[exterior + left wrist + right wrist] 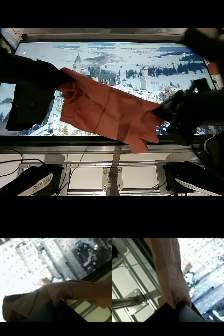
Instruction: Fold the clothes and pants, and hang the long-sleeved shirts on hangers.
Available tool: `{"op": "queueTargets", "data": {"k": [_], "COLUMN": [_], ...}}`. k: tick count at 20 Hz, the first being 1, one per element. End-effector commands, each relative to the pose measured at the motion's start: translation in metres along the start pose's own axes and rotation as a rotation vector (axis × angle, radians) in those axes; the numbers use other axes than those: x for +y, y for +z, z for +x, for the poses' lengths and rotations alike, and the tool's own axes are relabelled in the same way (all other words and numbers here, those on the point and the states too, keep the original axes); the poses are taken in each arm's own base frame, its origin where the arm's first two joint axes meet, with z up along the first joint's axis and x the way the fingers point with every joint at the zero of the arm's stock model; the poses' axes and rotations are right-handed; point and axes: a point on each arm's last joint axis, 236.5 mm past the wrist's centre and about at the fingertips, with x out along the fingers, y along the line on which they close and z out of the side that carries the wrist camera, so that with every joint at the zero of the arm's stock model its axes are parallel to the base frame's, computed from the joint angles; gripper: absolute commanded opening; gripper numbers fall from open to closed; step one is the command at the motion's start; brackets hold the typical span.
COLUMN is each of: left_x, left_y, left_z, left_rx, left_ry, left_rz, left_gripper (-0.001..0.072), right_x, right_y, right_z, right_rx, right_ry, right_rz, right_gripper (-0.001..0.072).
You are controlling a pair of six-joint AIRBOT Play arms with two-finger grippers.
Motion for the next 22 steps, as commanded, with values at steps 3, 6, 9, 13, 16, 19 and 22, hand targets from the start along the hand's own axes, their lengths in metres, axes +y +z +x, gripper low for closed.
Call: {"op": "queueTargets", "data": {"k": [3,6,9,13,16,19,22], "left_x": [0.045,0.097,0.14,0.181,0.206,0.234,0.257], "left_y": [-0.046,-0.052,-0.047,-0.055,-0.059,-0.05,-0.034], "left_z": [0.071,0.098,0.108,0.13,0.16,0.186,0.196], "left_rx": [0.208,0.19,0.146,0.229,0.289,0.273,0.226], "left_ry": [0.025,0.191,0.335,0.431,0.454,0.511,0.582], "left_rz": [-0.101,-0.114,-0.09,-0.022,0.052,0.114,0.18], "left_gripper": [0.003,0.003,0.003,0.003,0.003,0.0029,0.0029], "right_x": [-0.031,-0.092,-0.139,-0.157,-0.185,-0.215,-0.236], "right_y": [0.002,-0.006,-0.007,-0.019,-0.023,-0.025,-0.011], "right_z": [0.053,0.078,0.104,0.164,0.212,0.243,0.26], "right_rx": [0.151,0.203,0.166,0.18,0.15,0.106,0.028], "right_ry": [-0.035,-0.105,-0.097,0.005,-0.055,-0.149,-0.208], "right_rz": [-0.003,0.115,0.173,0.133,0.141,0.139,0.136], "right_gripper": [0.0007,0.0007,0.0007,0.0008,0.0008,0.0008,0.0008]}}
